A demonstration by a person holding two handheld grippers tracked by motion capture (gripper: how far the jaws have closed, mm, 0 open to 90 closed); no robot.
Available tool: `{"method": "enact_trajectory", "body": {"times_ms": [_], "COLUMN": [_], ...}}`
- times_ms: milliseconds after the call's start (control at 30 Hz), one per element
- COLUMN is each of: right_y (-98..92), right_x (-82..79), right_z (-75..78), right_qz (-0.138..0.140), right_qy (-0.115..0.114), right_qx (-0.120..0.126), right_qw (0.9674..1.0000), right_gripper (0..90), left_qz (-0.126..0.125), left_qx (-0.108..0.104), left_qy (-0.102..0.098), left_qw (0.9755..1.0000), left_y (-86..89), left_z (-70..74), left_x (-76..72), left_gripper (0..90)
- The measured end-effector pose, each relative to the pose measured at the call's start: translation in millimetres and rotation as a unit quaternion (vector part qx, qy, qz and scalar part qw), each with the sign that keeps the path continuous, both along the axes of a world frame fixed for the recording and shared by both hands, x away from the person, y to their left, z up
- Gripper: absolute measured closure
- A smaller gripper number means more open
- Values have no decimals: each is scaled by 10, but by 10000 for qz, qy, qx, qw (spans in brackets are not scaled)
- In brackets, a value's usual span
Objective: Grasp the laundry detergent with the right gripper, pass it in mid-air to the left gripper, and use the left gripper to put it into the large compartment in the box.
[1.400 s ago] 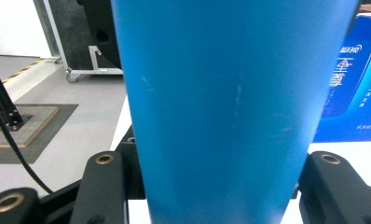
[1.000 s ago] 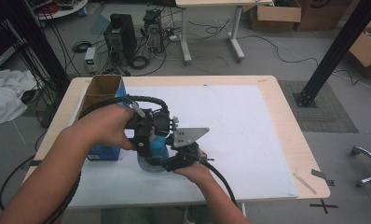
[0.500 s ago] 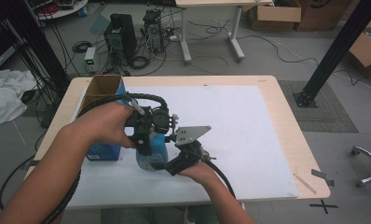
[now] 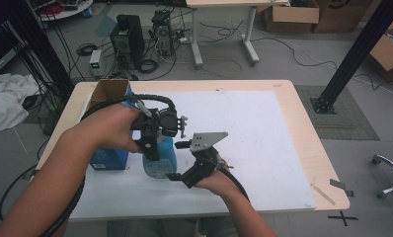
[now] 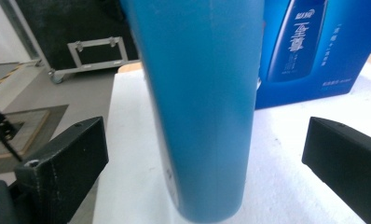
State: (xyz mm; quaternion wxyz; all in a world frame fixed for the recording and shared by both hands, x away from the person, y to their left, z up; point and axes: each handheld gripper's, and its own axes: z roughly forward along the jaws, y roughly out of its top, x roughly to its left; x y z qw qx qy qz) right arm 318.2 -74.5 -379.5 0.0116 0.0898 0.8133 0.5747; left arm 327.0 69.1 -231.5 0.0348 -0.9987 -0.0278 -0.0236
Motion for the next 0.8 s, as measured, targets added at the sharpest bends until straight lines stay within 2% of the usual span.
{"method": "enact_trajectory", "body": {"times_ms": [100,200,267,333,400,433,500,667,733,800], "right_y": [-61,-156,-237,-289,-324,-337,-353,-460,-506,-567], "right_x": [5,39,61,64,58,37,12,24,40,78], "right_z": [69,158,239,309,390,440,513,670,715,773], "right_qz": [78,167,248,182,73,24,-35,10,10,46], "right_qy": [55,253,390,373,327,197,81,19,24,62], "right_qx": [-247,-468,-666,-934,-1298,-1521,-1726,-2009,-2170,-2445], "right_qw": [9996,9984,9967,9948,9910,9882,9850,9796,9762,9696], "right_gripper": [0,0,0,0,0,0,0,0,0,0], "left_qz": [63,107,151,195,247,262,321,429,521,603], "left_qx": [-16,-12,26,16,-22,-16,-58,-108,-64,-36], "left_qy": [-13,-40,-55,-57,-64,-61,-77,-85,-60,-59], "left_qw": [10000,9999,9999,9998,9997,9996,9994,9990,9986,9982], "left_y": [35,75,102,129,163,172,201,269,306,338], "left_z": [23,56,76,93,114,125,149,194,231,274], "left_x": [-1,13,24,37,58,66,90,132,148,169], "left_gripper": [384,384,384,383,384,383,383,383,383,383]}}
